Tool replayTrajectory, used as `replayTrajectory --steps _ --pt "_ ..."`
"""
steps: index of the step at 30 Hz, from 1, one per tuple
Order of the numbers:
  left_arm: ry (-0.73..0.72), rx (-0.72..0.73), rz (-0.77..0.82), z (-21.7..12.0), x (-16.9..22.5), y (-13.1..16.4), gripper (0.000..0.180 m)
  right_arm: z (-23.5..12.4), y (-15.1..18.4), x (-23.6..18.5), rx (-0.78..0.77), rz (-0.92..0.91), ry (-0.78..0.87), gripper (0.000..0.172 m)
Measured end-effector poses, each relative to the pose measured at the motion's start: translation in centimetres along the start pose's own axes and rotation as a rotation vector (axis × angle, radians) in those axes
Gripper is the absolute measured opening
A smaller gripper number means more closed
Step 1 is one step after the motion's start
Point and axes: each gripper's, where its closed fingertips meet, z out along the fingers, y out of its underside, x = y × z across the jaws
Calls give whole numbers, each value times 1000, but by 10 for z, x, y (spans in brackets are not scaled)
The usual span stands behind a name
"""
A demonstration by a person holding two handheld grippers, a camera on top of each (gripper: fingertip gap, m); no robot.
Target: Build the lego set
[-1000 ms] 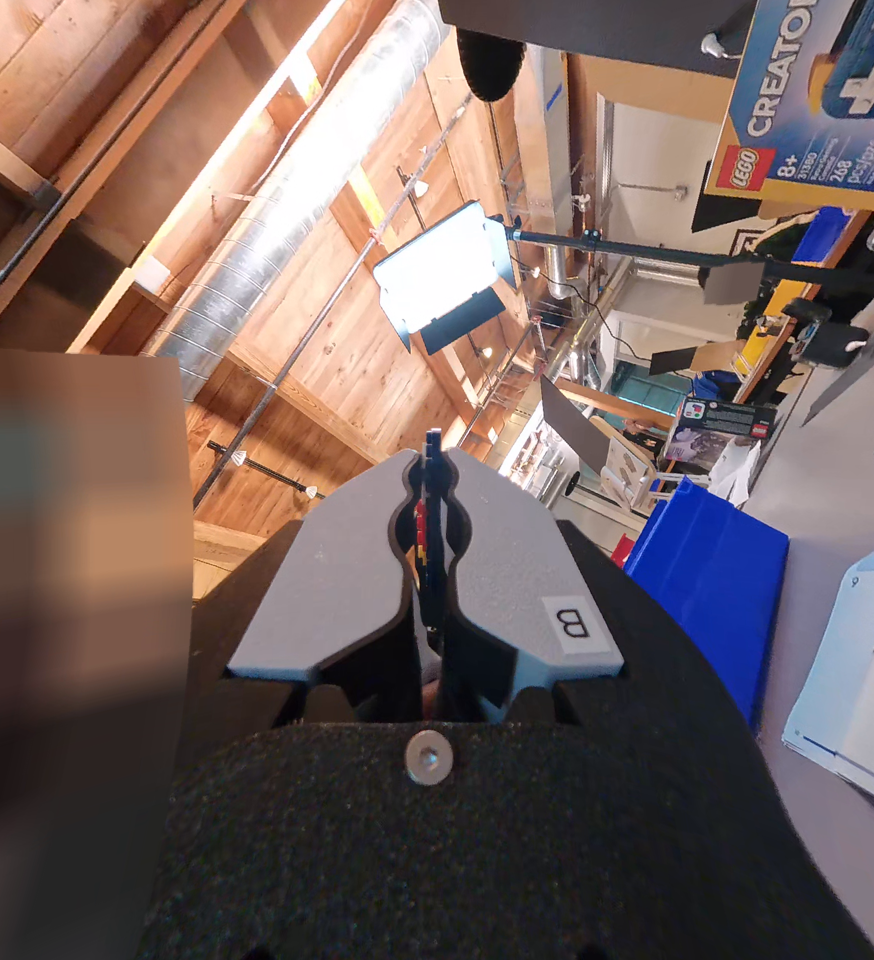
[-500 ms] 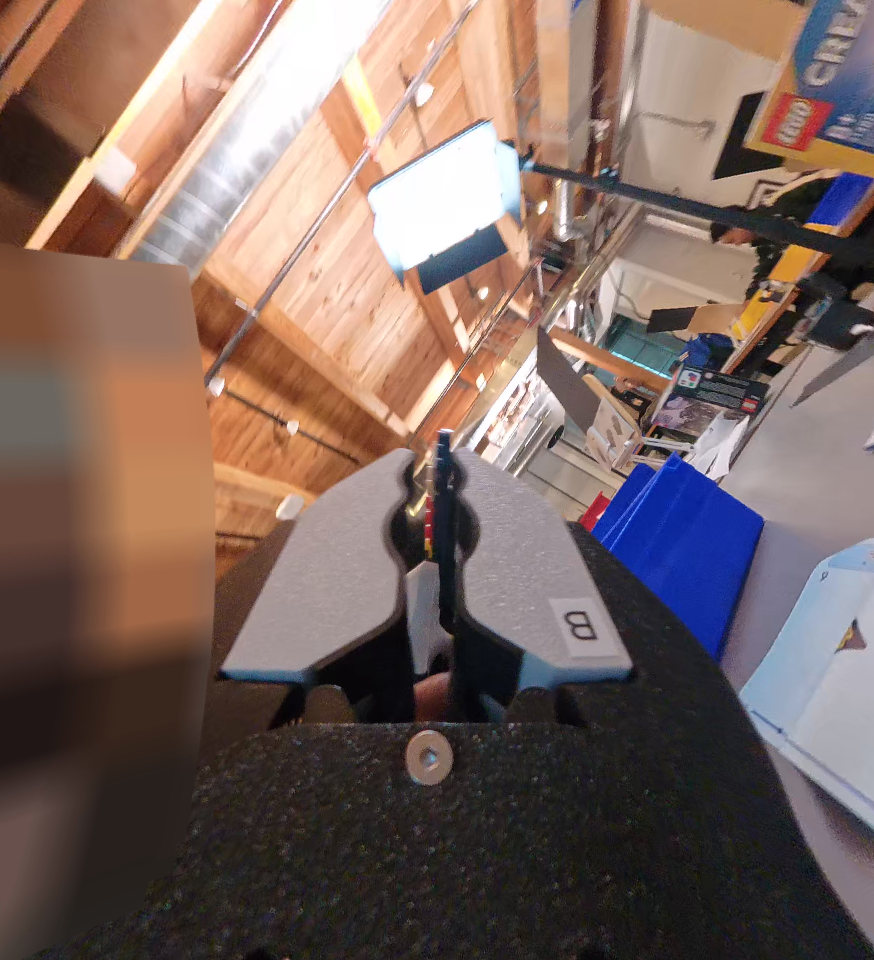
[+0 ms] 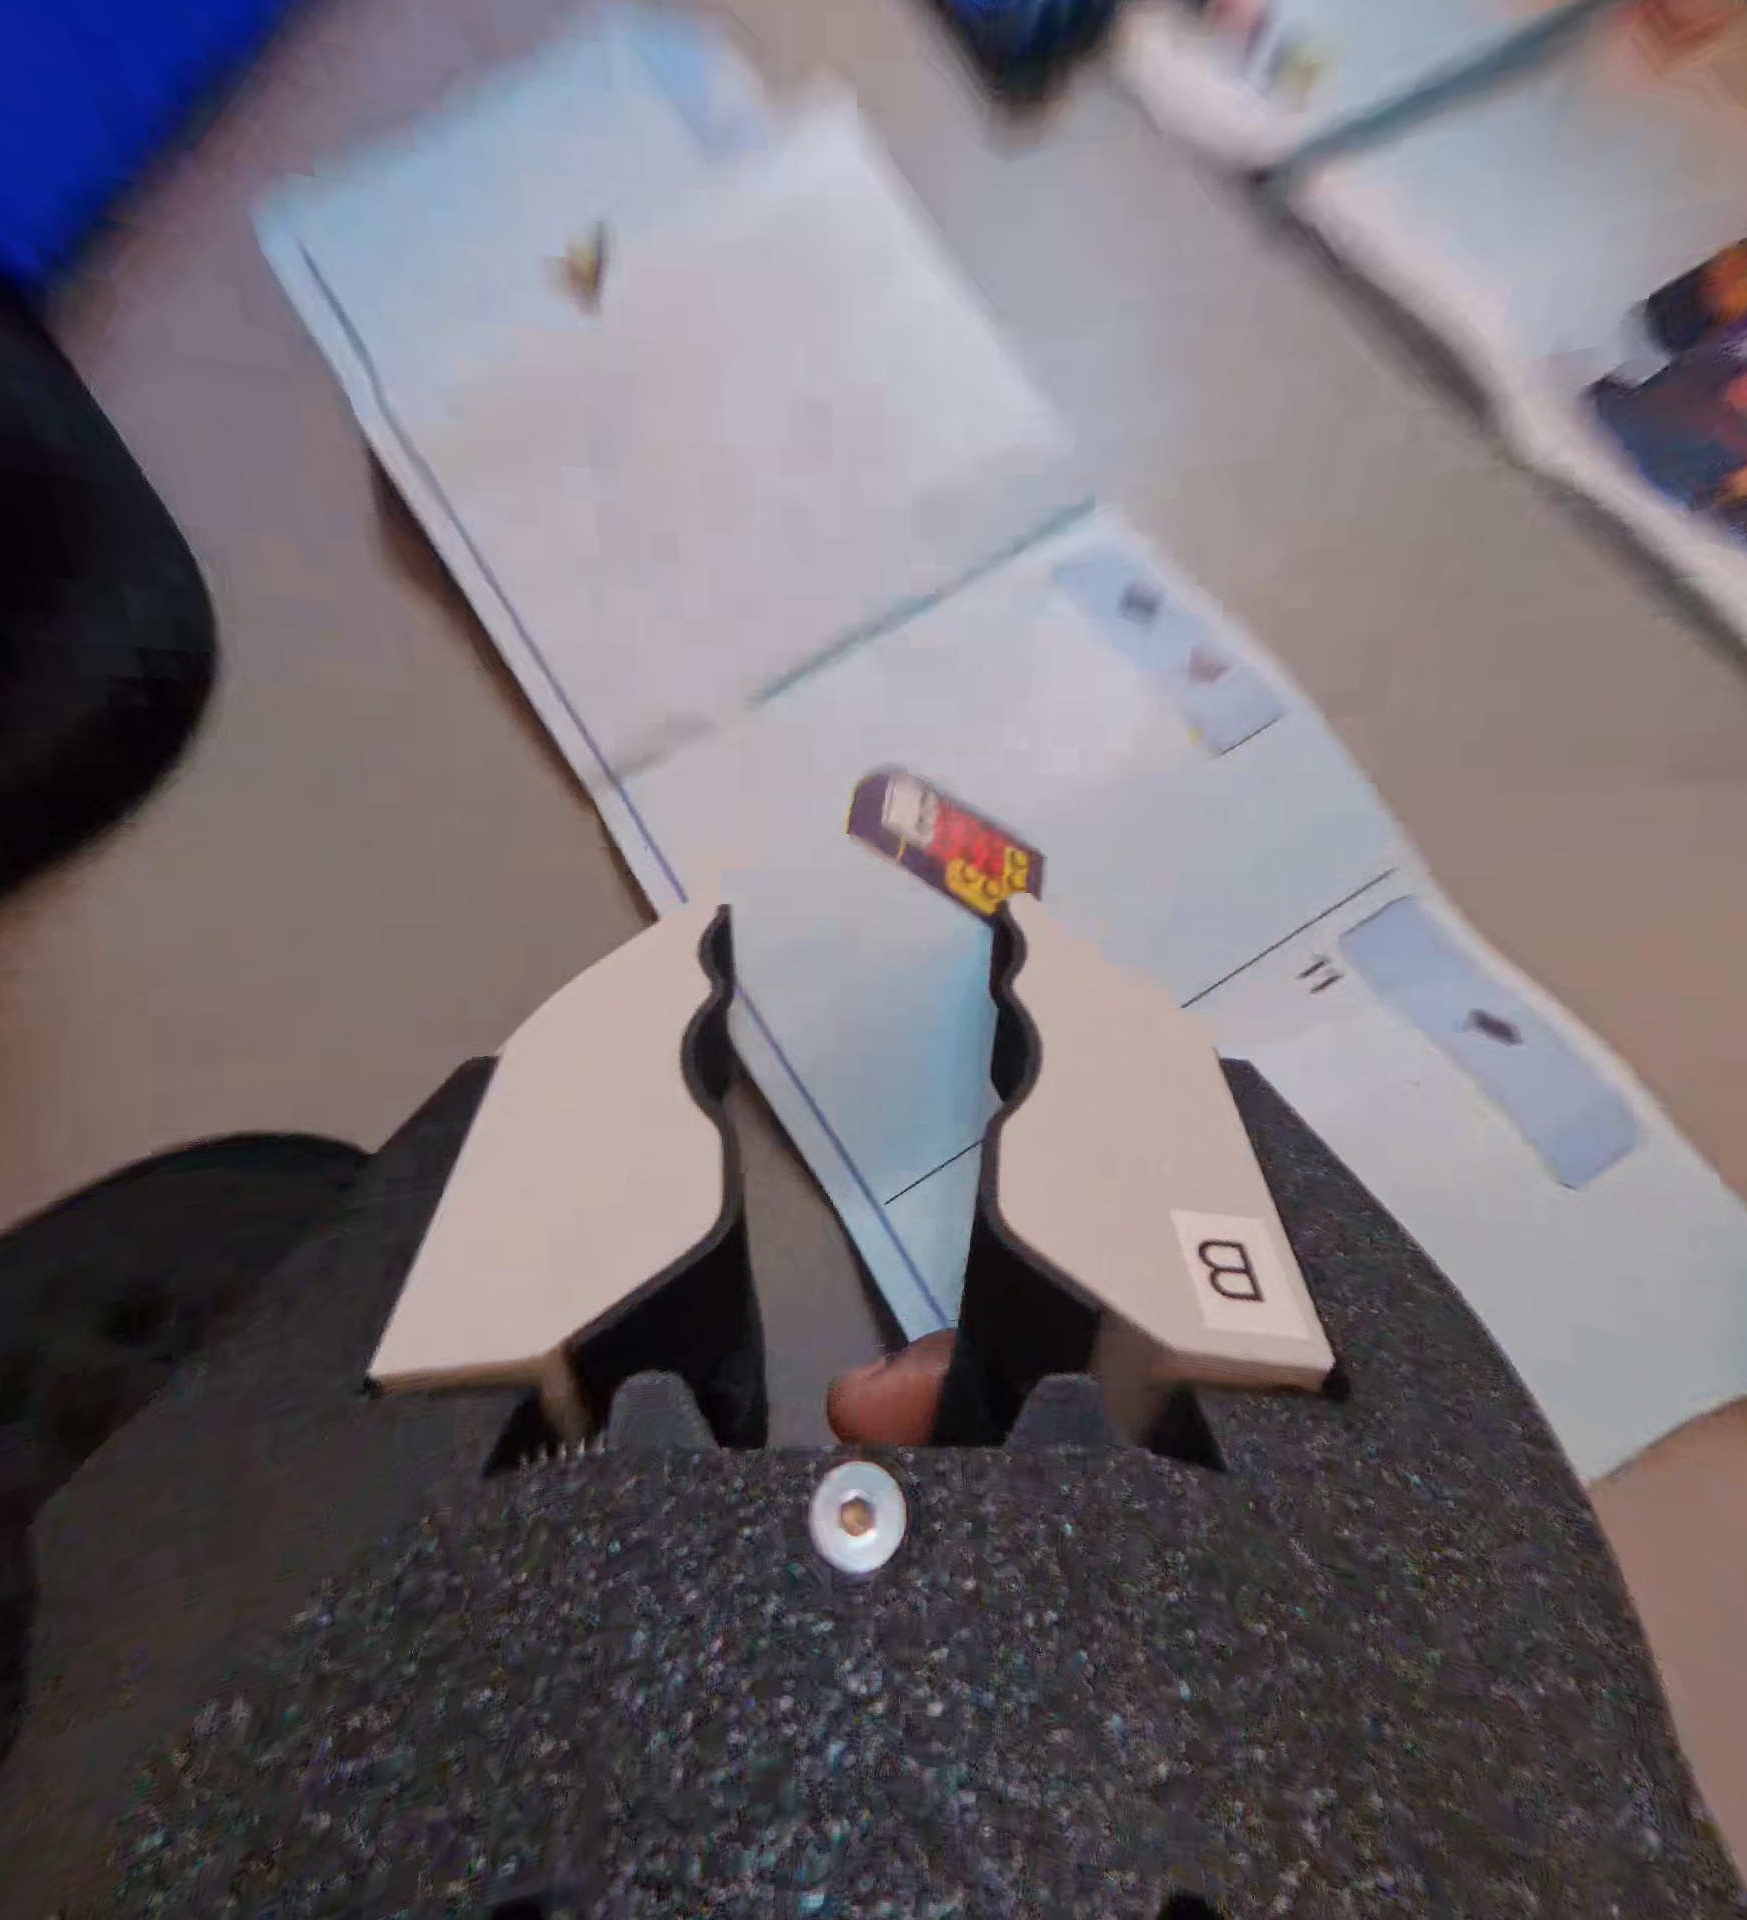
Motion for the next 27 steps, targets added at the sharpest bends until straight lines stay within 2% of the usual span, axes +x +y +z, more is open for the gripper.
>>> replayTrajectory --steps 1,4,6,8,9,11,13,14,16,18,21,27 --pt "-6 -12 16 0 0 2 36 2 3 -4 -30 -43 6 52" --pt "-29 -38 7 -1 -7 7 35 -1 7 -14 -59 -80 -43 49" --pt "-56 -52 -10 -2 -14 10 35 -9 13 -22 -70 -95 -111 41" --pt "-75 -58 -18 -4 -19 12 35 -16 19 -30 -55 -107 -187 40" --pt "-76 -60 -22 -5 -20 13 35 -20 19 -28 -22 -112 -190 45" --pt "-73 -68 -25 -4 -19 15 35 -37 7 -16 149 -62 -130 47" --pt "-65 -78 -41 -3 -17 19 35 -62 -3 5 313 69 -59 51" --pt "-60 -86 -59 -3 -17 21 35 -72 -1 18 354 134 -11 58" --pt "-58 -92 -97 -2 -17 25 35 -83 16 43 334 214 97 67" --pt "-47 -94 -113 -2 -17 26 35 -84 33 53 267 215 159 70" --pt "-29 -117 -118 -1 -13 30 36 -81 45 52 188 167 166 65" --pt "16 -146 -156 0 -7 38 36 -71 50 39 131 147 130 60"
